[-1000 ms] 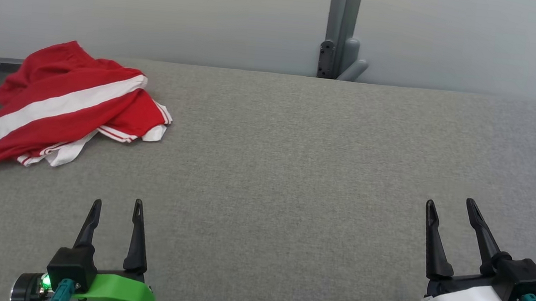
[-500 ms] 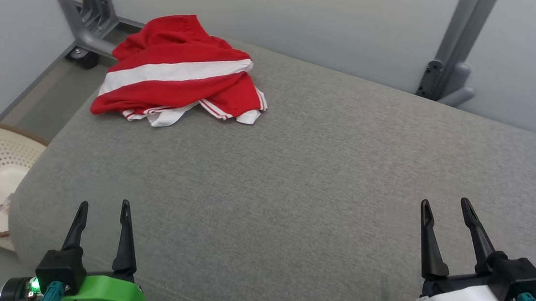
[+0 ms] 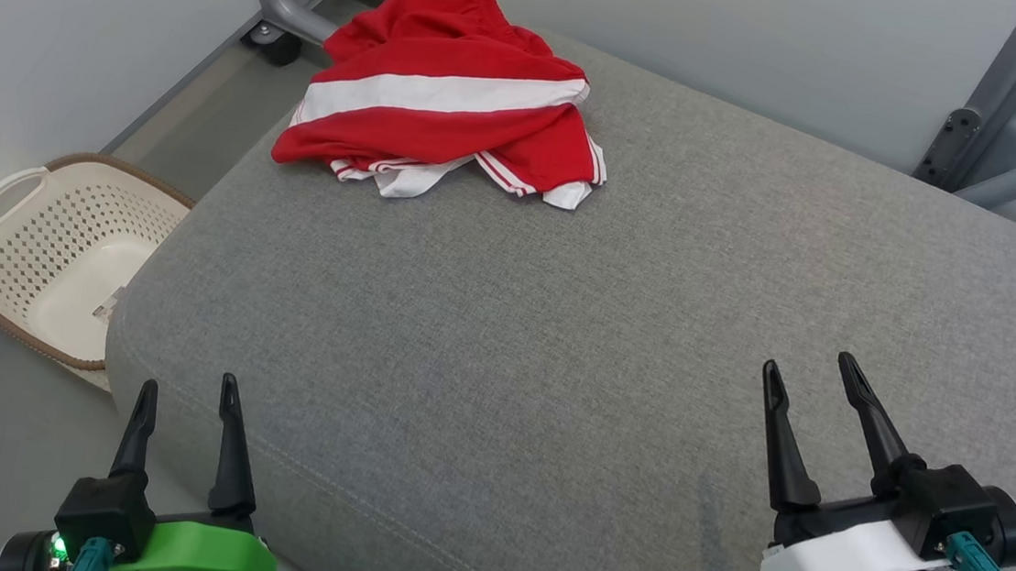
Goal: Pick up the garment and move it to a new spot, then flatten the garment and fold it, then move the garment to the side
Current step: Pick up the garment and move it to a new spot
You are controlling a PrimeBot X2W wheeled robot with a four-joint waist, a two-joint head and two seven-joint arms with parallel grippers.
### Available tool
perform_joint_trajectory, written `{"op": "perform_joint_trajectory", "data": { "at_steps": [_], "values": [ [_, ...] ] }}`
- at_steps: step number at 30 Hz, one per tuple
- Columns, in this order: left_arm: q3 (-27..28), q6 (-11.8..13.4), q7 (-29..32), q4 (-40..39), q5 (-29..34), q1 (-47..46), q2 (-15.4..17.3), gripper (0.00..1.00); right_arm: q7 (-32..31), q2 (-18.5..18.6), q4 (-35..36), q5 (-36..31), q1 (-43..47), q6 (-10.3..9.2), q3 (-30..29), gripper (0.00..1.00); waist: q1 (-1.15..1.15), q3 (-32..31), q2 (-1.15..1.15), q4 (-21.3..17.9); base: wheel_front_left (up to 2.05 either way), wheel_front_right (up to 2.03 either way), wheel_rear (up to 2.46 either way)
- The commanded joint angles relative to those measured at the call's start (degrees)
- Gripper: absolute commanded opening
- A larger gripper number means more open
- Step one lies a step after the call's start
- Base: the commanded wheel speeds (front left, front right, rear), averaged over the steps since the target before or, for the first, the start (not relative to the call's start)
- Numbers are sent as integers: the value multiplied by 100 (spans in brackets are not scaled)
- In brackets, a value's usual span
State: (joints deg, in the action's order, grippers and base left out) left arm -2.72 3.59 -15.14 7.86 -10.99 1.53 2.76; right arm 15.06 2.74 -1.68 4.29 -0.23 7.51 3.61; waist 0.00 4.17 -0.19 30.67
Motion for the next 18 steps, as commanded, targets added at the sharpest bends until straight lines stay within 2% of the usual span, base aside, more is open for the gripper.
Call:
{"op": "perform_joint_trajectory", "data": {
  "at_steps": [1, 8, 18],
  "values": [
    [-26, 46, -2, -4, -24, 17, 21, 100, 18, 27, -2, -43, -29, -4, -35, 100, 0, 59, 19, 34, 0, 0, 0],
    [70, -147, -2, 89, 206, -411, 78, 100, 18, 25, 136, -103, 26, -3, -214, 100, 0, 211, 19, -56, 0, 0, 0],
    [246, -635, -1, 490, 671, -2630, 827, 100, 18, 28, 409, -491, -472, -4, -273, 100, 0, 1225, 19, -812, 0, 0, 0]
  ]
}}
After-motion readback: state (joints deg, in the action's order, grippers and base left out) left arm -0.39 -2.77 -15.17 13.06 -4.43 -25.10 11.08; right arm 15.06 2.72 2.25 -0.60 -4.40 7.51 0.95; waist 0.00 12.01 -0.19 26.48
